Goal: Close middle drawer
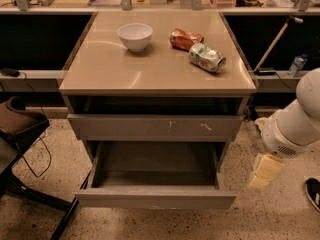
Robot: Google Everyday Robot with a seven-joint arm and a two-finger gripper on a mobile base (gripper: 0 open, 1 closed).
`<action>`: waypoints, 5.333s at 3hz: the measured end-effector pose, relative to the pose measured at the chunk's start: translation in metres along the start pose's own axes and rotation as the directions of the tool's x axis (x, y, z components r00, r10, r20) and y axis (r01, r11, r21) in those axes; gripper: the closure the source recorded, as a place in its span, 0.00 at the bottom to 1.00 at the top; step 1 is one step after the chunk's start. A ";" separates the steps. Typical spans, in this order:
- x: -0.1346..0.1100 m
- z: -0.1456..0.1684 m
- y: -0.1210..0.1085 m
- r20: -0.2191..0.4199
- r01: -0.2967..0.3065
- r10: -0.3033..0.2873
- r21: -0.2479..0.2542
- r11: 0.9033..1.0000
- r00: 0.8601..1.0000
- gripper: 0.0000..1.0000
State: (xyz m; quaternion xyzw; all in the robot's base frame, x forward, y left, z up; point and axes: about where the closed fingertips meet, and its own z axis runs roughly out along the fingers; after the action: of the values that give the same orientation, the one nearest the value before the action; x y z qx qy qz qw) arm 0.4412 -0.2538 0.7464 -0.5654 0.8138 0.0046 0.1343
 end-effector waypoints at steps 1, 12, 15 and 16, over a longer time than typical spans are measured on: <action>0.000 0.011 0.009 -0.001 -0.008 0.008 -0.009 1.000 1.000 0.00; -0.024 0.415 0.092 0.135 -0.076 0.099 -0.170 0.982 0.986 0.00; -0.032 0.401 0.005 0.125 -0.111 0.118 -0.061 0.992 0.985 0.00; -0.035 0.399 -0.009 0.139 -0.118 0.124 -0.047 0.992 0.983 0.00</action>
Offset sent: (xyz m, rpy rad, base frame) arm -0.1115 0.1029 -0.2944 0.2103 0.1960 0.0422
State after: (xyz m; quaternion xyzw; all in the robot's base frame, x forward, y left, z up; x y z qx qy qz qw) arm 0.5459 -0.1614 0.3706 -0.5157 0.8348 0.0684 0.1805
